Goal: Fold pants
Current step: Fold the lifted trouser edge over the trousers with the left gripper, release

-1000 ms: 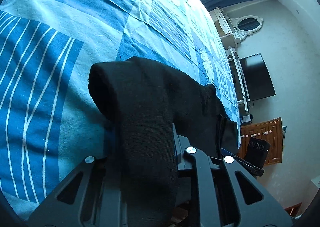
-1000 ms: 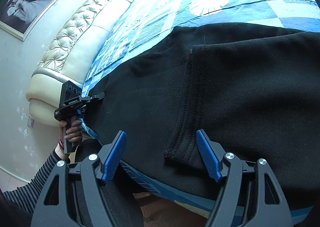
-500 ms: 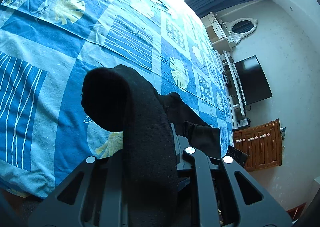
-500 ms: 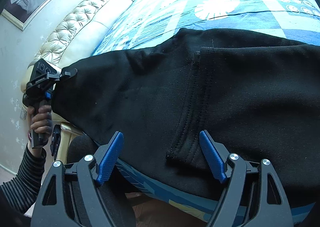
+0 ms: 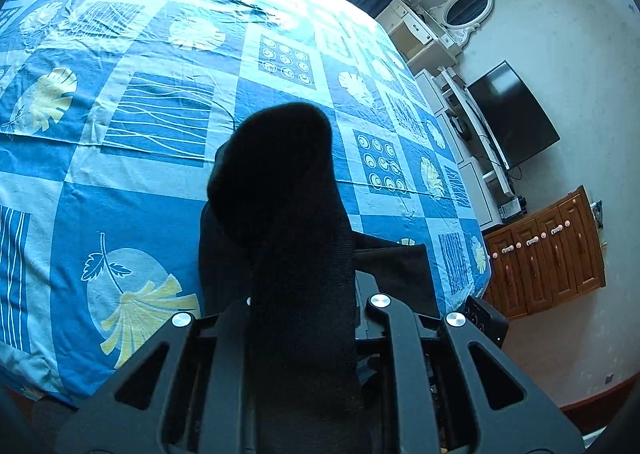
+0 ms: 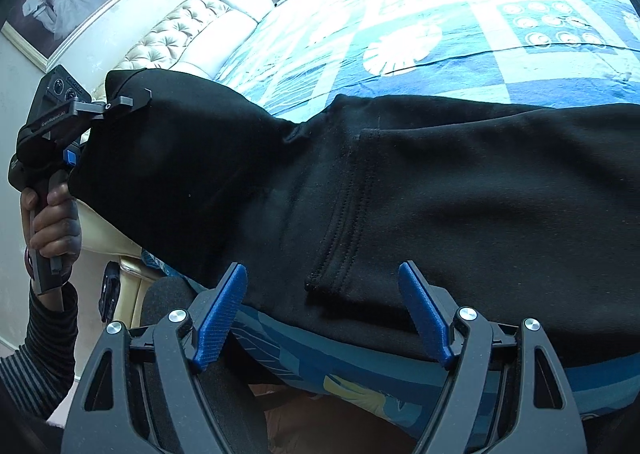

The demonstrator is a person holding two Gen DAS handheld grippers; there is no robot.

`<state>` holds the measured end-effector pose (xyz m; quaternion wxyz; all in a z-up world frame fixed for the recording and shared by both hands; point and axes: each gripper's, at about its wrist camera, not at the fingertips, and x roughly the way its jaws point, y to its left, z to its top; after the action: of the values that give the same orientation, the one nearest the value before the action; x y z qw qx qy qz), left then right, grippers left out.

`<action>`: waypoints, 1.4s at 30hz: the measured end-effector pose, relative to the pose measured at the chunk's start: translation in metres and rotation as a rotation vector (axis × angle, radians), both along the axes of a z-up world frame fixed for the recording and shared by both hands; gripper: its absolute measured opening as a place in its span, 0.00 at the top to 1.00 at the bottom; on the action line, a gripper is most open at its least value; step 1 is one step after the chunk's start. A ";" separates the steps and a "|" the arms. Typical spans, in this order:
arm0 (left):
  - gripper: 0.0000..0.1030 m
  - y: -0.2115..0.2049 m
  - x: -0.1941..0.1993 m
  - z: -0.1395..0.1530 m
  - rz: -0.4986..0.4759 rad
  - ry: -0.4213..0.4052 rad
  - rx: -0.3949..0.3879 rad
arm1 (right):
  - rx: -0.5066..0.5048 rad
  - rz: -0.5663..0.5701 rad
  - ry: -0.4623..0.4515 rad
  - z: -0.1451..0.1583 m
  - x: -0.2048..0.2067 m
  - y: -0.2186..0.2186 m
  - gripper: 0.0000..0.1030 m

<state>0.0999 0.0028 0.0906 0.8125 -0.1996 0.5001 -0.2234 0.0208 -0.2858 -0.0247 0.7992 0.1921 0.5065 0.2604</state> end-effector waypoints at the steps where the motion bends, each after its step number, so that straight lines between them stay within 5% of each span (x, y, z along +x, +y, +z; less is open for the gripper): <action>1: 0.84 -0.013 0.001 0.001 -0.008 -0.007 0.018 | 0.003 -0.017 -0.007 0.003 0.000 -0.008 0.25; 16: 0.84 -0.200 -0.003 -0.047 -0.109 -0.108 0.362 | 0.109 -0.349 -0.045 0.029 -0.002 -0.145 0.25; 21: 0.84 -0.238 -0.007 -0.071 -0.123 -0.093 0.418 | 0.123 -0.414 -0.043 0.022 -0.010 -0.175 0.25; 29: 0.84 -0.266 -0.011 -0.104 -0.114 -0.096 0.508 | 0.114 -0.461 -0.005 0.003 -0.011 -0.193 0.25; 42: 0.83 -0.278 -0.016 -0.117 -0.111 -0.147 0.571 | 0.123 -0.490 0.029 -0.012 -0.015 -0.206 0.25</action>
<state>0.0843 -0.2753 -0.0259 0.8563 0.0812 0.4928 -0.1315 0.0058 -0.4915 -0.0363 0.8181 0.3610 0.4392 0.0864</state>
